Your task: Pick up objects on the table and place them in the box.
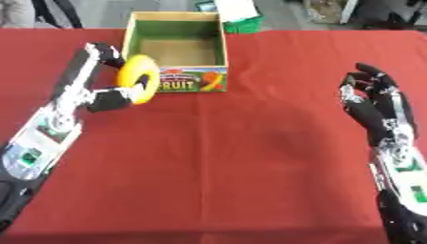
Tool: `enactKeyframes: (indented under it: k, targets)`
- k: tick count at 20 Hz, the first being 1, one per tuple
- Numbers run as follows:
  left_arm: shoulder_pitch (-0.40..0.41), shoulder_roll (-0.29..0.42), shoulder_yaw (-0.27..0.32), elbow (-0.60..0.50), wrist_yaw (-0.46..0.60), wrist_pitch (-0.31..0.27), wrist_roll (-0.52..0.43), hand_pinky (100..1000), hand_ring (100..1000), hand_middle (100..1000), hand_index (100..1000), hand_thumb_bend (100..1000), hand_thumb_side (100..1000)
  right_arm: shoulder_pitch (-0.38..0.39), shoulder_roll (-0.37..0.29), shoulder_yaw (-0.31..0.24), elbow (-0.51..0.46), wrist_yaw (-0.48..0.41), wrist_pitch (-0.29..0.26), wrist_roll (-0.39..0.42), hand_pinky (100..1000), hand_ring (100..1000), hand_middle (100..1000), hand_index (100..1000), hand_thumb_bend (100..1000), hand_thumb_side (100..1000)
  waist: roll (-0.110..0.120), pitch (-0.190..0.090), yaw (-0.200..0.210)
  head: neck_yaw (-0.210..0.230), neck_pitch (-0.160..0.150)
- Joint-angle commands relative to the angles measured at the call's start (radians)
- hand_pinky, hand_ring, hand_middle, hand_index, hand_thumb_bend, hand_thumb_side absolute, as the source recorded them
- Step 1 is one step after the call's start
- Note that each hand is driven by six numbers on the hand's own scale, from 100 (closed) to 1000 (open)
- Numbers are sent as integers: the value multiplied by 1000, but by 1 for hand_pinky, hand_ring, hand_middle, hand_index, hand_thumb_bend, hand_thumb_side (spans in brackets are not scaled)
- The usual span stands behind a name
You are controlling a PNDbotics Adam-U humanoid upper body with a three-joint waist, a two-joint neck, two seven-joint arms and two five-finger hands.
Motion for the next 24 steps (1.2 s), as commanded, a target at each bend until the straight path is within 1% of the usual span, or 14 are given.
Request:
enactKeyframes:
  k: [1, 6, 10, 14, 16, 20, 21, 22, 23, 24]
  targets:
    - [-71, 25, 24, 25, -22, 10, 3, 712, 581, 441, 391, 341, 100, -11, -11, 2, -9, -2, -1, 8, 653, 751, 675, 809, 100, 126, 1, -18, -11, 6, 5]
    - [-173, -21, 48, 208, -80, 2, 25, 719, 603, 472, 426, 367, 100, -17, -3, 13, -8, -2, 1, 20, 653, 751, 675, 809, 100, 127, 1, -15, -42, 19, 3]
    - [-237, -57, 89, 389, -120, -24, 57, 727, 617, 489, 443, 368, 100, -24, 6, 24, -6, -1, 3, 31, 654, 751, 675, 809, 100, 129, 2, -8, -70, 29, -7]
    - [-288, -73, 138, 544, -149, -49, 101, 732, 634, 506, 462, 373, 100, -34, 18, 38, -5, 0, 6, 45, 654, 751, 675, 809, 100, 135, 5, 0, -110, 40, -20]
    - [-307, -76, 164, 614, -162, -51, 129, 736, 645, 520, 477, 376, 100, -40, 24, 46, -4, -1, 7, 53, 654, 751, 675, 810, 100, 131, 5, 5, -133, 44, -28]
    - [-331, -74, 199, 718, -188, -50, 167, 750, 676, 553, 511, 405, 100, -46, 30, 60, -1, -1, 10, 67, 654, 752, 675, 810, 100, 131, 5, 13, -174, 49, -38]
    - [-334, -73, 206, 739, -195, -47, 171, 758, 688, 564, 522, 434, 100, -47, 30, 61, 0, -1, 10, 69, 653, 752, 675, 810, 100, 131, 5, 15, -182, 50, -39]
    - [-336, -73, 211, 759, -204, -43, 172, 762, 692, 568, 526, 444, 100, -47, 31, 62, 0, -1, 10, 70, 653, 752, 675, 810, 100, 131, 5, 16, -188, 50, -40]
    - [-337, -73, 213, 774, -213, -40, 169, 771, 712, 587, 546, 490, 100, -47, 31, 61, 1, -1, 10, 70, 653, 752, 675, 809, 100, 132, 5, 17, -192, 50, -41]
    - [-337, -72, 215, 784, -222, -36, 161, 772, 715, 590, 549, 494, 100, -46, 31, 61, 1, -1, 10, 70, 653, 752, 675, 809, 100, 132, 5, 18, -194, 49, -41]
